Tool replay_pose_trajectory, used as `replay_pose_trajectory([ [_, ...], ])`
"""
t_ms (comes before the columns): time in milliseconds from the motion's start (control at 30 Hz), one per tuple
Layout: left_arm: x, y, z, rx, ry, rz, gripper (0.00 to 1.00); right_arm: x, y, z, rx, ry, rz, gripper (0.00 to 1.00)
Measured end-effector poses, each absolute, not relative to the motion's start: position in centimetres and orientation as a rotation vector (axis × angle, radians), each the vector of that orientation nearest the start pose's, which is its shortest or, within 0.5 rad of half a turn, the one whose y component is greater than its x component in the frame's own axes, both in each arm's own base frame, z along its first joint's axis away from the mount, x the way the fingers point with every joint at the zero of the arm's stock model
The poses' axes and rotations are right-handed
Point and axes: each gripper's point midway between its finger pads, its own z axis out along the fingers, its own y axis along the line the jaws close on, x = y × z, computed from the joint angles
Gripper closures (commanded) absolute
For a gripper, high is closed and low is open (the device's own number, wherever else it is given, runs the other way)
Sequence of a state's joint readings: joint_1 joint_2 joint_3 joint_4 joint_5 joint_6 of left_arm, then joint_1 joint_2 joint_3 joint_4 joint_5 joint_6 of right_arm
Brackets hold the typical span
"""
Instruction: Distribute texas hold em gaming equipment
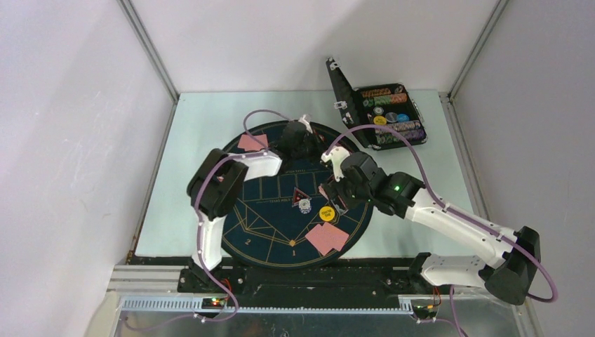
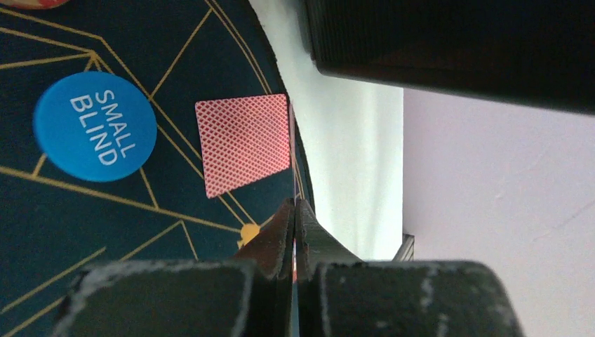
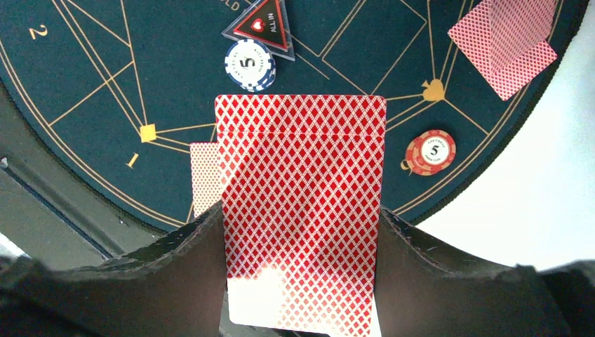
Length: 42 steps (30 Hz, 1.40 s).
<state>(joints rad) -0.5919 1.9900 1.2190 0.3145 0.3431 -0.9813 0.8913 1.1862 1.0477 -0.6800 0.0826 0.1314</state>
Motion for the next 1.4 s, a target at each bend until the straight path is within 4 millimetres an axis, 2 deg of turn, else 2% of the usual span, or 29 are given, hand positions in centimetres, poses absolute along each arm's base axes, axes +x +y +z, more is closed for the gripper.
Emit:
replay_pose_trajectory([
  [100,40.0,-39.1,8.6,-0.215,2.305,-1.274,0.98,20.5,23.6,17.4,-0.85,2.265,0.383,1.0],
  [167,39.8,-39.3,7.6,-0.225,2.335,-1.253,0.85,20.6,23.5,17.4,-0.843,2.267,0.383,1.0],
  [200,39.7,-39.3,7.2,-0.231,2.349,-1.24,0.74,20.7,23.4,17.4,-0.841,2.267,0.384,1.0],
  [300,39.4,-39.4,6.8,-0.225,2.375,-1.214,0.61,20.7,23.4,17.5,-0.837,2.269,0.388,1.0],
  [433,39.1,-39.2,6.4,-0.205,2.401,-1.179,0.35,20.7,23.4,17.5,-0.836,2.269,0.391,1.0],
  [533,38.3,-38.5,6.8,-0.18,2.426,-1.146,0.18,20.7,23.4,17.5,-0.837,2.27,0.391,1.0],
  [633,37.0,-37.0,9.2,-0.142,2.399,-1.12,0.02,20.7,23.4,17.5,-0.836,2.27,0.391,1.0],
  [800,34.5,-32.9,15.1,-0.116,2.288,-1.061,0.0,20.7,23.4,17.5,-0.836,2.269,0.392,1.0],
  [833,33.7,-31.4,15.4,-0.127,2.273,-1.04,0.0,20.7,23.4,17.5,-0.836,2.269,0.394,1.0],
  [867,33.6,-30.3,17.1,-0.138,2.23,-1.046,0.0,20.7,23.4,17.5,-0.838,2.268,0.396,1.0],
  [933,33.1,-27.4,18.0,-0.18,2.178,-1.017,0.0,20.6,23.4,17.5,-0.839,2.268,0.398,1.0],
  [1000,32.1,-24.0,17.8,-0.234,2.157,-0.951,0.0,20.6,23.4,17.6,-0.841,2.267,0.401,1.0],
  [1067,30.7,-21.9,17.8,-0.249,2.14,-0.911,0.0,20.5,23.5,17.6,-0.847,2.265,0.403,1.0],
  [1167,27.6,-21.5,19.3,-0.152,2.089,-0.983,0.0,20.1,23.9,17.6,-0.876,2.255,0.411,1.0],
  [1267,24.9,-22.8,21.5,-0.017,2.004,-1.151,0.0,19.6,24.4,17.6,-0.907,2.245,0.428,1.0],
  [1400,23.1,-24.7,22.0,0.106,1.97,-1.296,0.0,19.0,25.0,17.6,-0.937,2.235,0.451,1.0],
])
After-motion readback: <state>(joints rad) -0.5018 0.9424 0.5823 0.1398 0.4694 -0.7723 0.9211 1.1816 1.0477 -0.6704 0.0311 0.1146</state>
